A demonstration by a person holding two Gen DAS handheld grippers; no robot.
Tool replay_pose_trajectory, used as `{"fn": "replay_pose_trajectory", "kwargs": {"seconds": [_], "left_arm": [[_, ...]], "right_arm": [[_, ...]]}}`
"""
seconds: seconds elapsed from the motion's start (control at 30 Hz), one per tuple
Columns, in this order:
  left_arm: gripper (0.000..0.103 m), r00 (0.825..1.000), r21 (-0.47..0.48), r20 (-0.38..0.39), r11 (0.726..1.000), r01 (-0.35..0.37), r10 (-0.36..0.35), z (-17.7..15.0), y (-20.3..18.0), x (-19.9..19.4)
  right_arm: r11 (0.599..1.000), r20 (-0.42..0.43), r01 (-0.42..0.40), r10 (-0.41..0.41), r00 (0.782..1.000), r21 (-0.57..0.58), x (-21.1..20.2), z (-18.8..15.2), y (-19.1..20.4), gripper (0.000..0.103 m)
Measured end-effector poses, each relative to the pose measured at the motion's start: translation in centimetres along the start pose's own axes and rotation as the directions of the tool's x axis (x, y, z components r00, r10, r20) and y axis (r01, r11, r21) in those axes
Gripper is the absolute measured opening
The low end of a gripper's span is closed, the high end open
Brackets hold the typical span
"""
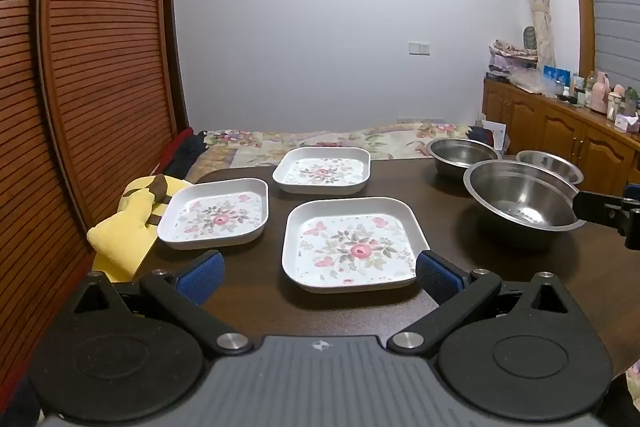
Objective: Organize plates and bowls
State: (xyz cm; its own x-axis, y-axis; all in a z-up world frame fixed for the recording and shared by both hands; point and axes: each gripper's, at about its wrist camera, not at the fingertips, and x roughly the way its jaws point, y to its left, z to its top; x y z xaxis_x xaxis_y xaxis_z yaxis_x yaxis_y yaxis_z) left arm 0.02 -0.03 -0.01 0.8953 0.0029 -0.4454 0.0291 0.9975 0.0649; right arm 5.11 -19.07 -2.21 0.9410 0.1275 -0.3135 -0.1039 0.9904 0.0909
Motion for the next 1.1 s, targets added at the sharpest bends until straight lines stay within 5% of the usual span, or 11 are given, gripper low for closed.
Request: {"fn": "replay_pose_trajectory", "kwargs": {"seconds": [1.1], "left_arm": [[0.103, 1.0, -0.004, 0.014, 1.0, 0.003, -0.003, 0.17, 0.15, -0.36]], "right_arm": [[1.0, -0.003, 0.014, -0.014, 1.0, 0.018, 0.4, -0.38, -0.39, 0.103]]}}
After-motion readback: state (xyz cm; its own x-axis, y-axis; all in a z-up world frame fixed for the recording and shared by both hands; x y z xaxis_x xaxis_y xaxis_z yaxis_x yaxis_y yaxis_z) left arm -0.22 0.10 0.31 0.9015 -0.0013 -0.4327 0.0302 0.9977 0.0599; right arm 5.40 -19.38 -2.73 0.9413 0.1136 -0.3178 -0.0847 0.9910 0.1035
